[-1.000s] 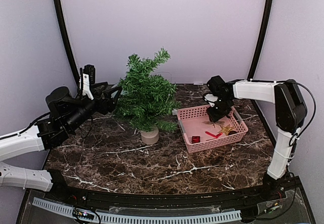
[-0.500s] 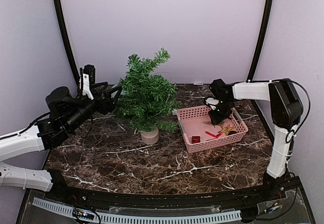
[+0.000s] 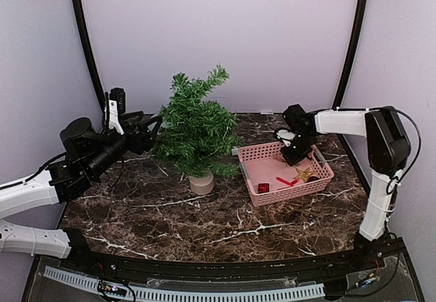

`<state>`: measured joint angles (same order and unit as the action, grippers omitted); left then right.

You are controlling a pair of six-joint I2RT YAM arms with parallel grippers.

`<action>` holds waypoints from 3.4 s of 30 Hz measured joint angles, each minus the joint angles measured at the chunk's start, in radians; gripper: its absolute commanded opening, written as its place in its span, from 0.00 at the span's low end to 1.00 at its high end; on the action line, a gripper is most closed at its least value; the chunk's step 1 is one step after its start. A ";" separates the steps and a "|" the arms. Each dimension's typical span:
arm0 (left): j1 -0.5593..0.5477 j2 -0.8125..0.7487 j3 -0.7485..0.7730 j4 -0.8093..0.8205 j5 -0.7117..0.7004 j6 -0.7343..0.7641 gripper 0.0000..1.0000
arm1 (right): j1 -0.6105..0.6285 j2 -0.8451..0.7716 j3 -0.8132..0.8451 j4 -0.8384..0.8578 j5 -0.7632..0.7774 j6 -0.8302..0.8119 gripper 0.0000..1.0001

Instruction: Decorate the small christmas tree

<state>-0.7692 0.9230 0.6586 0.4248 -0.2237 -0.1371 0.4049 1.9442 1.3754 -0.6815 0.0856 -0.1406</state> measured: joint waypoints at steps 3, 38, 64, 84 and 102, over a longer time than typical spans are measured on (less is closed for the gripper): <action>0.002 -0.006 -0.002 0.000 -0.002 -0.009 0.73 | 0.007 -0.097 -0.016 -0.009 -0.001 0.019 0.00; 0.111 -0.050 -0.021 -0.071 0.056 -0.174 0.69 | 0.882 -0.289 0.494 0.011 0.277 -0.167 0.00; 0.112 -0.090 -0.048 -0.068 0.061 -0.180 0.69 | 0.872 -0.001 0.597 0.003 0.479 0.080 0.00; 0.113 -0.080 -0.053 -0.068 0.054 -0.180 0.69 | 0.845 -0.001 0.548 0.032 0.523 0.119 0.24; 0.140 -0.053 -0.053 -0.076 0.066 -0.195 0.69 | 0.845 -0.223 0.335 0.153 0.383 0.090 0.61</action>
<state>-0.6292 0.8700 0.6060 0.3485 -0.1577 -0.3325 1.2499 1.7210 1.7100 -0.5289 0.4690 -0.0505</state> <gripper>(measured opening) 0.688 0.605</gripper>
